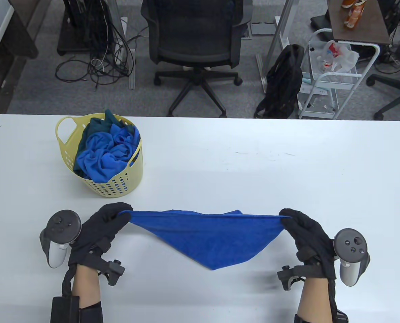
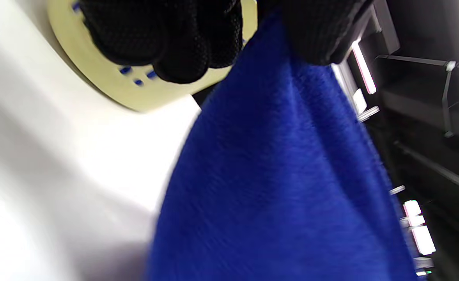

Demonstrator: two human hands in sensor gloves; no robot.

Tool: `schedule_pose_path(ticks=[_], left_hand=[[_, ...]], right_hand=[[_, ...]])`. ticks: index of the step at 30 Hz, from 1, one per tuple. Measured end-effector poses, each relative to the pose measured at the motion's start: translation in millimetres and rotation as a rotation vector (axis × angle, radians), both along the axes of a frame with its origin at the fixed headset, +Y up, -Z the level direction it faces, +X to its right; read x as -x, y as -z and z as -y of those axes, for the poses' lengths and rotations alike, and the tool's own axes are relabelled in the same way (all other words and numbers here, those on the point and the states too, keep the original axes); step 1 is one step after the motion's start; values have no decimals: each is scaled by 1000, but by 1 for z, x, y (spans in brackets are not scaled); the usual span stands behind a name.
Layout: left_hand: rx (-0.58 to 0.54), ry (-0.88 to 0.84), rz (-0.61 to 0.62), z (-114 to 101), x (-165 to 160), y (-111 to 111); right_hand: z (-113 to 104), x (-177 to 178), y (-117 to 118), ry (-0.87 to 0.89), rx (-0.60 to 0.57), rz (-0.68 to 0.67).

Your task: Fold and stack clothes and towels from laundry basket

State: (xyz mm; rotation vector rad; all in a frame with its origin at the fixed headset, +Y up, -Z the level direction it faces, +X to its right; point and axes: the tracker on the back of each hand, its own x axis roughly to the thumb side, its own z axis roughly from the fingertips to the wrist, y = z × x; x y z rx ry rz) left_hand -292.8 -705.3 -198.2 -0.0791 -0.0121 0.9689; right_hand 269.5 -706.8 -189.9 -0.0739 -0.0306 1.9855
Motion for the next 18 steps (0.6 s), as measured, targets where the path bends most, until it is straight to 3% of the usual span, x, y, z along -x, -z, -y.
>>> schedule_pose_path(ticks=[8,16,18], left_hand=[[87,-105,88,6,2,3],[32,-264,214,-3,-1,2],[36,-331,265,-7,-2,2]], right_hand=[[-3,-1,-1,-54,34,13],[-7,-10,-5,154,21,-56],[-8,-10,-5,305,32,-109]])
